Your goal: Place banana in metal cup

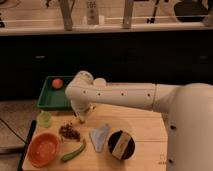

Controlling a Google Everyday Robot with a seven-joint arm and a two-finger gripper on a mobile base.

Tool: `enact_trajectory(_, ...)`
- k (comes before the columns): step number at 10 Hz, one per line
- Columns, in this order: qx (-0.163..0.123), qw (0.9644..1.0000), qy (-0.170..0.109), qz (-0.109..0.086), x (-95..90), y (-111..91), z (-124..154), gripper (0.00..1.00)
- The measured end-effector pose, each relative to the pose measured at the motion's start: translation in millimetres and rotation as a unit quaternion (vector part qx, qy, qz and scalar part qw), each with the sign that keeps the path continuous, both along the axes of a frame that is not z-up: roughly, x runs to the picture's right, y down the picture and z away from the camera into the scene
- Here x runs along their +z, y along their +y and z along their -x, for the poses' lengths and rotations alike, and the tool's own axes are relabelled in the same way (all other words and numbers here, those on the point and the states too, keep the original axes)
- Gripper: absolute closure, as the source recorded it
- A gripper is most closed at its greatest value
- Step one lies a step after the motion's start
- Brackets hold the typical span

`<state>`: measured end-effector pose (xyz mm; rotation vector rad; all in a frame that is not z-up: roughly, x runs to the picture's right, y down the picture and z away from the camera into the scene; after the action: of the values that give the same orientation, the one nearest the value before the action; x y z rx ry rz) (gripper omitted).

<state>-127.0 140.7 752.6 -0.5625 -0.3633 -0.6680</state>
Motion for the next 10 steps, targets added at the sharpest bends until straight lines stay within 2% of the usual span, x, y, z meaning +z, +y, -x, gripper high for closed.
enact_trajectory(6, -0.036, 0.9992, -0.016, -0.007, 8.2, -23.5, 21.5, 0.97)
enact_trajectory(10, -0.049, 0.9987, -0.016, -0.002, 14.9, -29.7, 25.0, 0.96)
